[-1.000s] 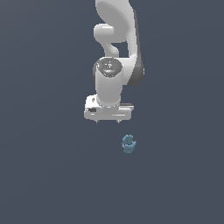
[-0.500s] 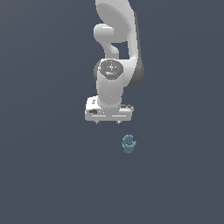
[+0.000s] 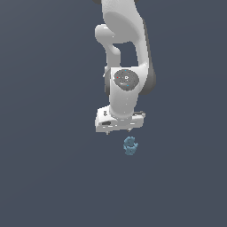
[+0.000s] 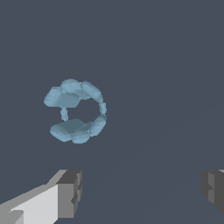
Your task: Pick up the object and move it to a goal position.
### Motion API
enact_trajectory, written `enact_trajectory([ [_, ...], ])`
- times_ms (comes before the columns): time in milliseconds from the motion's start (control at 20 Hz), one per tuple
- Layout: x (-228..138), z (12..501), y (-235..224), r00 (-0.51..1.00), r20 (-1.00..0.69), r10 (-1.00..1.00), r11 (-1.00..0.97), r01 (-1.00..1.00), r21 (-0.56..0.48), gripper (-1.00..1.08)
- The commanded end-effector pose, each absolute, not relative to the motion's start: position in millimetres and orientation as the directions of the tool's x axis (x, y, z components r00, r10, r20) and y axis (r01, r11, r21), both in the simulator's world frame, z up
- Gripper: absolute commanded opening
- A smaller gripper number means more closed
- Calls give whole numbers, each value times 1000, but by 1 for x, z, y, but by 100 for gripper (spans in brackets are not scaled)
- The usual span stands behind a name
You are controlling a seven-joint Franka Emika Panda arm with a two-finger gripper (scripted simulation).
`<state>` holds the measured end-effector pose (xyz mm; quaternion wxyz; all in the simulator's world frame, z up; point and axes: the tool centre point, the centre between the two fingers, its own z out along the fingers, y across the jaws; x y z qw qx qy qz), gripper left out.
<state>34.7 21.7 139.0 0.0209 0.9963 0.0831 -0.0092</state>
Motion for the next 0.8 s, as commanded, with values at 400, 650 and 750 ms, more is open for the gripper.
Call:
enact_trajectory([
  [400, 66, 124, 76, 947, -4, 321, -947, 321, 6, 100],
  [650, 71, 121, 84, 939, 0, 343, -939, 343, 0, 100],
  [750, 70, 121, 83, 940, -1, 341, -940, 341, 1, 100],
])
